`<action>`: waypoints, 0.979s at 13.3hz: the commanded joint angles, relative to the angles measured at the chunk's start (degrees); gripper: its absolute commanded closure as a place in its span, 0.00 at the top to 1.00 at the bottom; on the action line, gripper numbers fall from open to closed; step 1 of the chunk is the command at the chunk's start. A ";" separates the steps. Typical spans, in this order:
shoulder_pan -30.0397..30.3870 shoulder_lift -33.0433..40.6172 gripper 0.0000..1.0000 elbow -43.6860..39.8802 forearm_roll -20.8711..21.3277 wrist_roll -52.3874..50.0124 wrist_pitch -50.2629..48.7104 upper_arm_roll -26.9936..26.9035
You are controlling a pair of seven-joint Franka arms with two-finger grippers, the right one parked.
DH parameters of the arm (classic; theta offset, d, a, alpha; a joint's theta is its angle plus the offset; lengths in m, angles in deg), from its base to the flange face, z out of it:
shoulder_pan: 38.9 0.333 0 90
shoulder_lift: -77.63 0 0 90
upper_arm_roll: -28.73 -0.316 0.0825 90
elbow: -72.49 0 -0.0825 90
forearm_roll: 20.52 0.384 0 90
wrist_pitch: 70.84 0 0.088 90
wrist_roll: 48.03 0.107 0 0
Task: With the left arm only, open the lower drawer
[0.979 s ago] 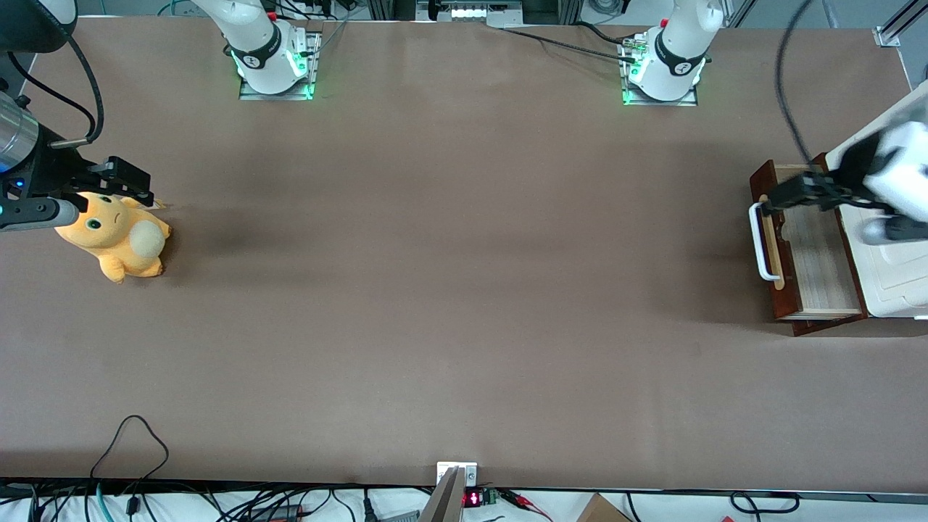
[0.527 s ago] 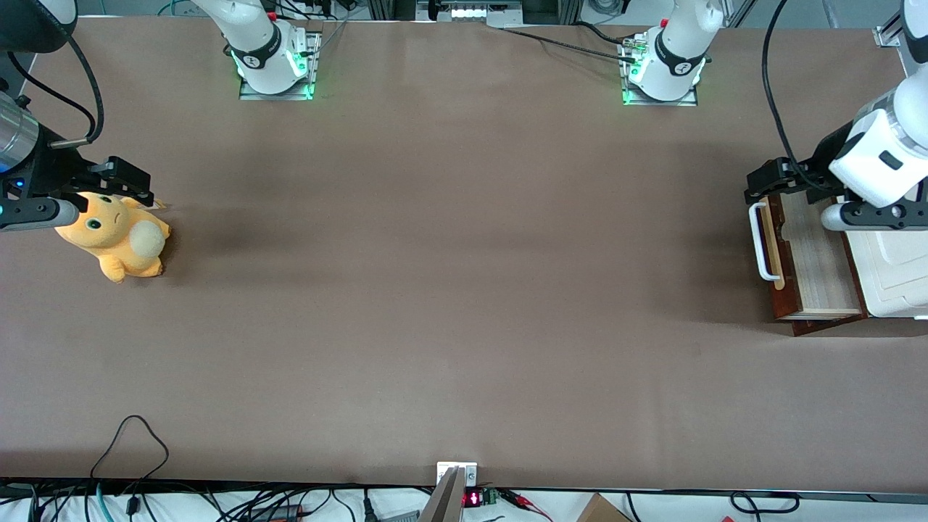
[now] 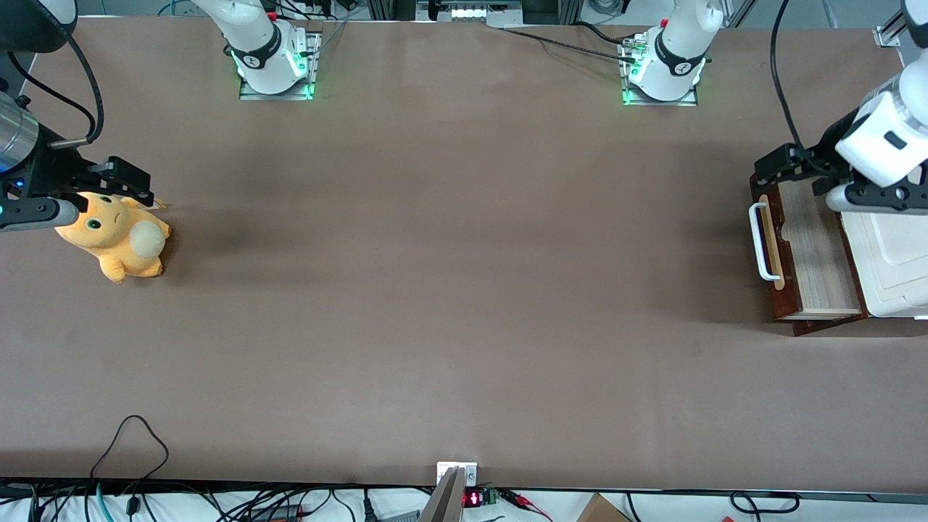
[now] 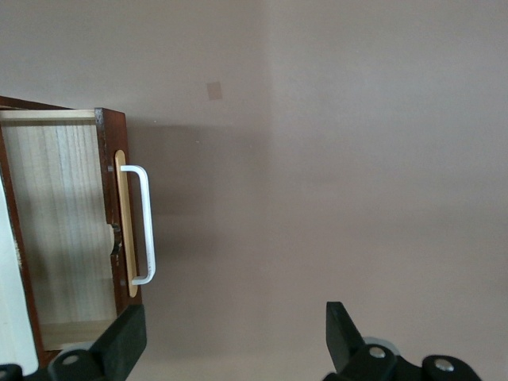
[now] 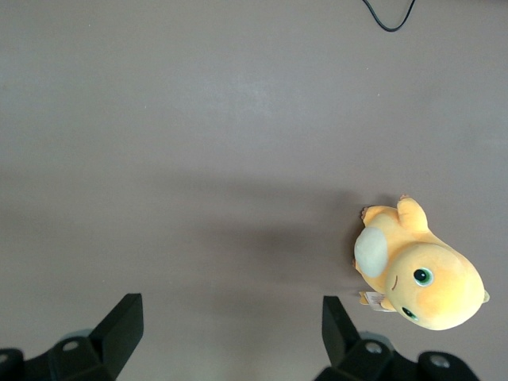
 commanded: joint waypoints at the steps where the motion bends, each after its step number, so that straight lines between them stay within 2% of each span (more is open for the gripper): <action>1: 0.26 1.80 1.00 0.15 0.99 0.10 -0.80 0.12; 13: 1.05 1.62 1.00 -1.87 1.52 -0.35 -1.16 0.21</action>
